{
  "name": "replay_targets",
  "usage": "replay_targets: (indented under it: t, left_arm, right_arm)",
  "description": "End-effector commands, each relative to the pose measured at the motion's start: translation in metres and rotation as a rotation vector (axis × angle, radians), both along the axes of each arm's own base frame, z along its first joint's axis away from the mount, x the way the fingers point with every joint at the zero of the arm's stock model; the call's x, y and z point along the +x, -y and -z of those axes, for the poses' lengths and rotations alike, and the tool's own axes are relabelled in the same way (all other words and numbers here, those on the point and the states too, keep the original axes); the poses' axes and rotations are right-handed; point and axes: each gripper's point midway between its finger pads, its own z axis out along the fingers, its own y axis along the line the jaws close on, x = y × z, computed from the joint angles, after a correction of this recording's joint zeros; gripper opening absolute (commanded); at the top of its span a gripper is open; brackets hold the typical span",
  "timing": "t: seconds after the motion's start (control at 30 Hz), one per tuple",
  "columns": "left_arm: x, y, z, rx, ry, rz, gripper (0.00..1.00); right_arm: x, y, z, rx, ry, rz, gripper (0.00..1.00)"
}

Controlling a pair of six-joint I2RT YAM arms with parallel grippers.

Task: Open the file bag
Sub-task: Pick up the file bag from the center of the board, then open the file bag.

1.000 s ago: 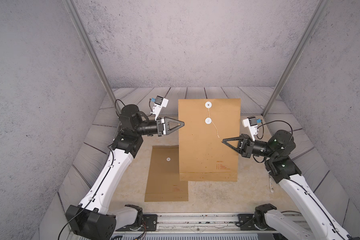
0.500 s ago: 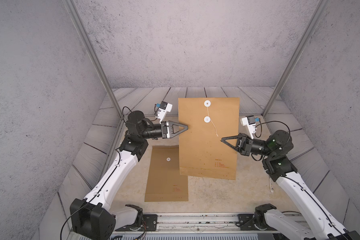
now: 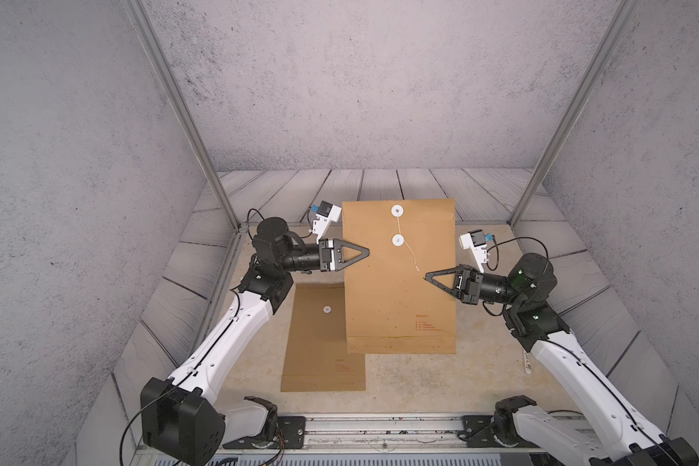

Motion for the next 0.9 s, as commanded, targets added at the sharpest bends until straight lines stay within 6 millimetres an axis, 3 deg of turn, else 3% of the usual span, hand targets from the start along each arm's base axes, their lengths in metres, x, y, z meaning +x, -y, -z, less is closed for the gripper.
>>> replay_targets:
  t: [0.0, 0.07, 0.13, 0.17, 0.2, 0.27, 0.37, 0.5, 0.6, 0.7, 0.87]
  left_arm:
    - [-0.008, 0.0, -0.004, 0.005, 0.05, 0.015, 0.06]
    - [-0.008, -0.002, -0.004, 0.022, 0.066, -0.007, 0.02]
    - [-0.006, -0.004, -0.002, 0.052, 0.085, -0.047, 0.0]
    - [-0.005, -0.006, 0.001, 0.076, 0.093, -0.07, 0.0]
    - [-0.003, -0.008, 0.006, 0.113, 0.101, -0.101, 0.0]
    - [0.001, -0.014, 0.017, 0.211, 0.119, -0.165, 0.0]
    - [-0.003, -0.019, 0.03, 0.36, 0.193, -0.216, 0.0]
    - [-0.023, -0.006, 0.033, 0.561, 0.357, -0.22, 0.0]
    - [-0.031, 0.002, 0.029, 0.658, 0.445, -0.227, 0.0]
    - [-0.036, 0.006, 0.021, 0.717, 0.523, -0.245, 0.0]
    - [-0.052, 0.018, -0.001, 0.676, 0.583, -0.226, 0.0]
  right_arm:
    - [0.004, 0.001, 0.003, -0.006, 0.017, 0.023, 0.0]
    - [0.008, 0.003, 0.008, -0.031, 0.006, 0.059, 0.18]
    - [0.017, 0.009, 0.018, -0.11, 0.001, 0.149, 0.45]
    - [0.023, 0.016, 0.022, -0.16, 0.003, 0.222, 0.53]
    - [0.034, 0.031, 0.031, -0.24, -0.005, 0.357, 0.64]
    - [0.043, 0.059, 0.035, -0.329, 0.005, 0.552, 0.74]
    - [0.032, 0.071, 0.017, -0.317, 0.088, 0.621, 0.78]
    - [0.007, 0.039, -0.004, -0.161, 0.156, 0.392, 0.75]
    - [0.005, 0.017, 0.005, -0.111, 0.13, 0.263, 0.7]
    - [0.005, 0.007, 0.008, -0.073, 0.143, 0.229, 0.69]
    - [0.001, -0.01, 0.007, -0.042, 0.159, 0.169, 0.67]
